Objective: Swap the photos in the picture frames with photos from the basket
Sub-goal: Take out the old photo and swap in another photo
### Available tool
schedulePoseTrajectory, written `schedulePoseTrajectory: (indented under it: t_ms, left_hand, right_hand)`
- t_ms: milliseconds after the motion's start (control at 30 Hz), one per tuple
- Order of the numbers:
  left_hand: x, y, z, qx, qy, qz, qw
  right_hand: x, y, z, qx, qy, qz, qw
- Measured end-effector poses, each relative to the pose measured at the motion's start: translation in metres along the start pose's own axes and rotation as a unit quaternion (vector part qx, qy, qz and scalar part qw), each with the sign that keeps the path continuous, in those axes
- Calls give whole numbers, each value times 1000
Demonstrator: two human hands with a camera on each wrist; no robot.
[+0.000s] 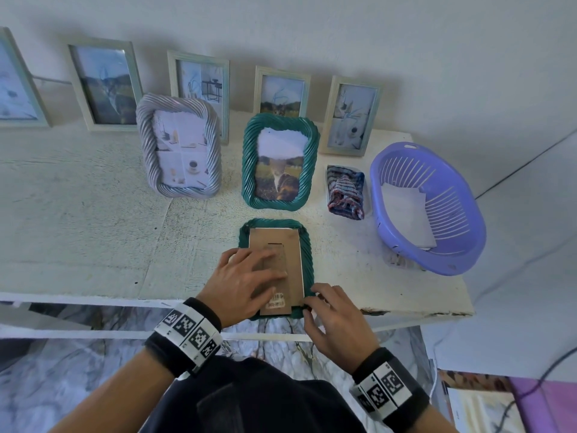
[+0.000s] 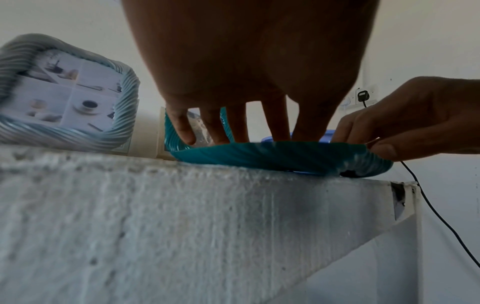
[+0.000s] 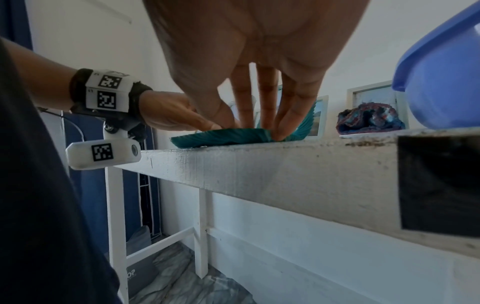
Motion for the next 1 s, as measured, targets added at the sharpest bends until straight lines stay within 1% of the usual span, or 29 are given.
schedulePoseTrajectory:
  t_ms: [200,300,367,433,500,600,733,867,1000]
  left_hand:
    - [0,0,0,3,-7,-2,1000]
    - [0,0,0,3,-4,1,1000]
    - [0,1,1,2,-2,3,1000]
    - [0,1,1,1,-2,4,1000]
    - [1,0,2,2,0,6,1000]
    - [1,0,2,-1,3,8,1000]
    - [0,1,1,1,7,7,1000]
    - [-1,2,1,-6,8,7,1000]
    - [-1,2,1,-19,11,9,1000]
  right_hand:
    - [3,9,1,-45,-53,-49,996]
    - [3,15,2,-57,-48,-59,995]
    - [4,13,-2,-32,-33,-91,995]
    - [3,8,-8,20,-24,-122,992]
    - [3,7,-11,69,-12,-137,988]
    - [2,6,-12,94,-9,-138,986]
    - [-1,4,-11,109,-25,-156,981]
    - [0,6,-13,111,-32,-142,983]
    - [0,7,-9,94,-18,-133,986]
Point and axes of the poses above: each hand's wrist, its own x-axis towards the middle knuckle, its own z-axis out of the back of the hand, y = z × x, the point moved 1 cm from there along x, towards the middle knuckle, and after that the axes turned 1 degree about -x, right-handed, at the moved point
